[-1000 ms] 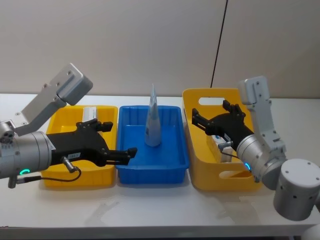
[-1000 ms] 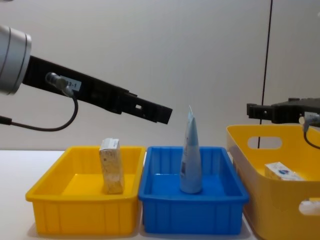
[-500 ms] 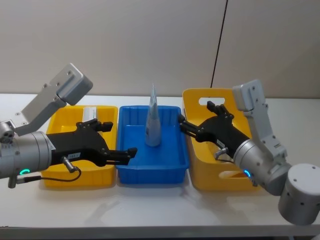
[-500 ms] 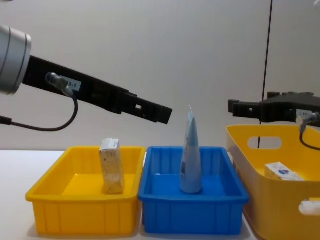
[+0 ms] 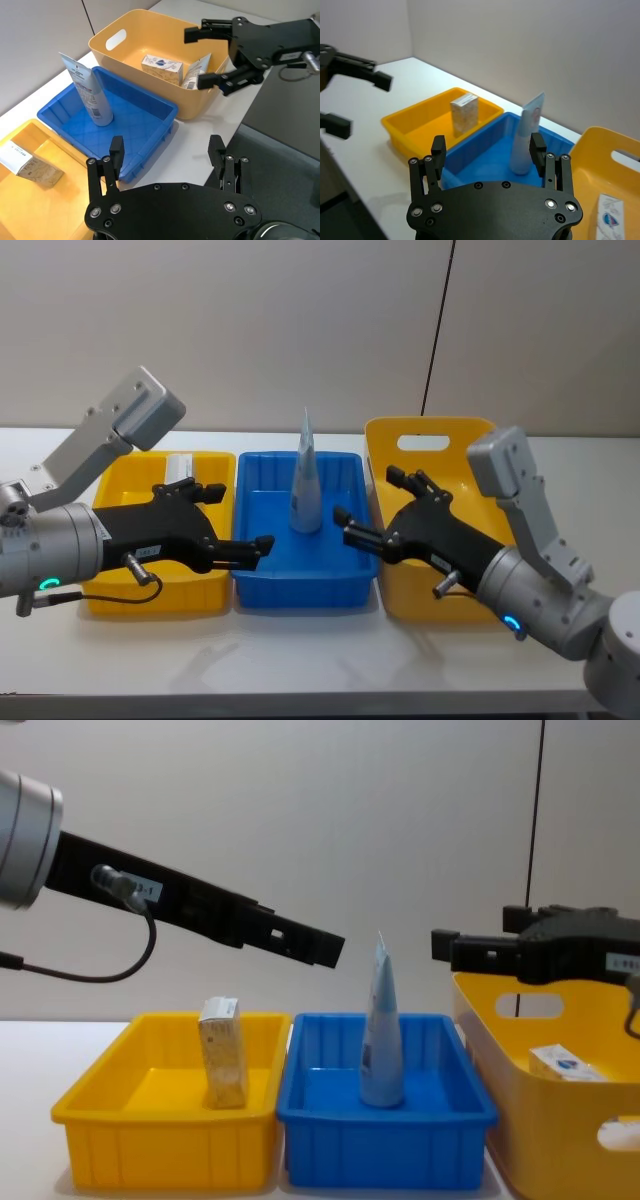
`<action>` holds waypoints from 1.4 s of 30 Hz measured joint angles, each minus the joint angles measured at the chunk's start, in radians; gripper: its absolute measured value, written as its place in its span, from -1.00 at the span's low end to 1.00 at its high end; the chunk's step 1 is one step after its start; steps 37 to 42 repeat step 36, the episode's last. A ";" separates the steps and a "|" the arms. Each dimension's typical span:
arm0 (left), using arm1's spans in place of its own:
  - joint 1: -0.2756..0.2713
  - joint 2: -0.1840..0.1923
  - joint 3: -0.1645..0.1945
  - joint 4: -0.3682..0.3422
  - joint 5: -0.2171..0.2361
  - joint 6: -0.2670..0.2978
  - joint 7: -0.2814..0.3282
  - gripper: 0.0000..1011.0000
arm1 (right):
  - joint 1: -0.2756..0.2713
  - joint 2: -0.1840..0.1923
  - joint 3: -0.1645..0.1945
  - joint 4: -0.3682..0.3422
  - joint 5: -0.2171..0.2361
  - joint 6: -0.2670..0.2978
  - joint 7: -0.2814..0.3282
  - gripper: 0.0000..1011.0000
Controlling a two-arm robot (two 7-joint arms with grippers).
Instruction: Bimanual collaborative sorting of washing and personal care products
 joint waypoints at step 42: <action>0.000 0.000 0.000 0.000 0.000 0.000 0.000 0.98 | -0.058 0.073 -0.008 -0.063 0.048 -0.039 0.107 0.98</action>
